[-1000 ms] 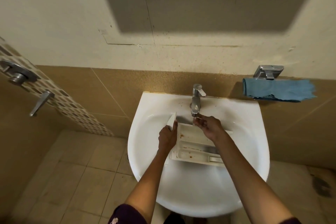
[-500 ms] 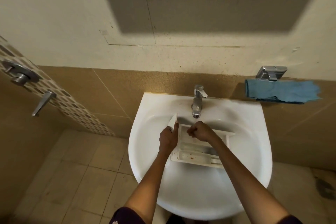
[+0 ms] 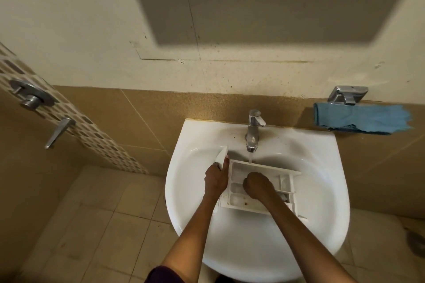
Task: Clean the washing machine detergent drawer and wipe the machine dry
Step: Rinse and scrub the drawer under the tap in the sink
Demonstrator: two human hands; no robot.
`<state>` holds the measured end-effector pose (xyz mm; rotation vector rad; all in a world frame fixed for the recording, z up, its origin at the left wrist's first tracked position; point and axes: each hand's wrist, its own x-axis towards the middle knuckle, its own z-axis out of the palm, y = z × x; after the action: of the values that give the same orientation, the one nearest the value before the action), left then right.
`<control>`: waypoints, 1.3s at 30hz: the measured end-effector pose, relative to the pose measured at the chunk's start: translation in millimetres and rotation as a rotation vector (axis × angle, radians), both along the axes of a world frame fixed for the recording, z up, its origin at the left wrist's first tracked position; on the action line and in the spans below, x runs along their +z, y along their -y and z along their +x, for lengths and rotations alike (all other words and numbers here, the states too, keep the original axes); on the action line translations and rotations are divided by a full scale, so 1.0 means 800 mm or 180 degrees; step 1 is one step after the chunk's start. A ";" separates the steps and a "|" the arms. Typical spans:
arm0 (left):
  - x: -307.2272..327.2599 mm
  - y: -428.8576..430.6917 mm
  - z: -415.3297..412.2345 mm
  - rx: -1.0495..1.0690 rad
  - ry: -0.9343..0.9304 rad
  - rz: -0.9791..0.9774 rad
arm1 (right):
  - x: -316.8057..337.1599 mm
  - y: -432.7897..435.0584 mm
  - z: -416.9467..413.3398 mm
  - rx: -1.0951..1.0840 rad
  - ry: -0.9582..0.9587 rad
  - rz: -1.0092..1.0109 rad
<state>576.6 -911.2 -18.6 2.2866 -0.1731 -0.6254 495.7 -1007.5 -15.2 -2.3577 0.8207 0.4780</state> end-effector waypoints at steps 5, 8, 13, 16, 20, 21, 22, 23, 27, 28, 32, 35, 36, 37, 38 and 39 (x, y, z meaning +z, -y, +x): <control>0.003 0.001 -0.002 0.0033 0.0059 -0.0030 | -0.011 -0.021 -0.019 0.0504 0.0737 0.0076; 0.004 0.001 -0.001 0.0016 0.0023 -0.0025 | -0.015 0.006 -0.034 0.0039 0.0292 -0.0476; 0.004 0.001 0.000 0.0047 0.0089 0.0021 | -0.012 -0.013 -0.012 0.0126 0.0481 -0.0116; 0.004 0.001 -0.001 0.0064 0.0102 0.0006 | -0.017 -0.035 -0.015 0.0299 0.0918 0.0055; 0.005 0.001 -0.002 0.0028 0.0058 0.0028 | -0.029 0.005 -0.045 -0.0278 0.0462 -0.0448; 0.006 0.000 -0.001 0.0029 0.0073 0.0036 | -0.029 0.015 -0.048 -0.0453 0.0222 -0.0503; 0.007 0.000 -0.001 0.0037 0.0079 0.0043 | -0.027 0.021 -0.047 -0.0560 0.0082 -0.0498; 0.007 0.000 -0.001 0.0041 0.0083 0.0043 | -0.024 0.021 -0.043 -0.0566 0.0055 -0.0459; 0.008 0.001 -0.002 0.0077 0.0059 0.0040 | -0.017 -0.024 -0.022 0.0305 0.0913 0.0108; 0.008 0.001 -0.003 0.0092 0.0051 0.0013 | -0.015 -0.031 -0.025 0.0390 0.1065 0.0225; 0.008 0.000 -0.003 0.0023 0.0024 0.0026 | -0.023 0.007 -0.037 -0.0096 0.0794 -0.0165; 0.011 -0.002 -0.004 -0.0005 0.0039 0.0018 | -0.005 0.037 -0.023 -0.0921 0.0847 0.0328; 0.012 -0.002 -0.004 0.0021 0.0029 -0.0020 | 0.004 0.041 -0.014 -0.1453 0.1243 0.1092; 0.013 -0.002 -0.005 0.0071 0.0020 -0.0065 | 0.015 0.044 -0.005 -0.2039 0.1637 0.2003; 0.014 -0.002 -0.006 0.0128 0.0008 -0.0099 | 0.024 0.047 0.002 -0.2551 0.1945 0.2895; 0.013 -0.002 -0.007 0.0180 0.0023 -0.0129 | 0.031 0.049 0.008 -0.2841 0.2122 0.3542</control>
<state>571.2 -909.3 -8.1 2.2469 -0.1232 -0.5796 502.2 -1047.1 9.8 -0.8687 0.8420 -0.2200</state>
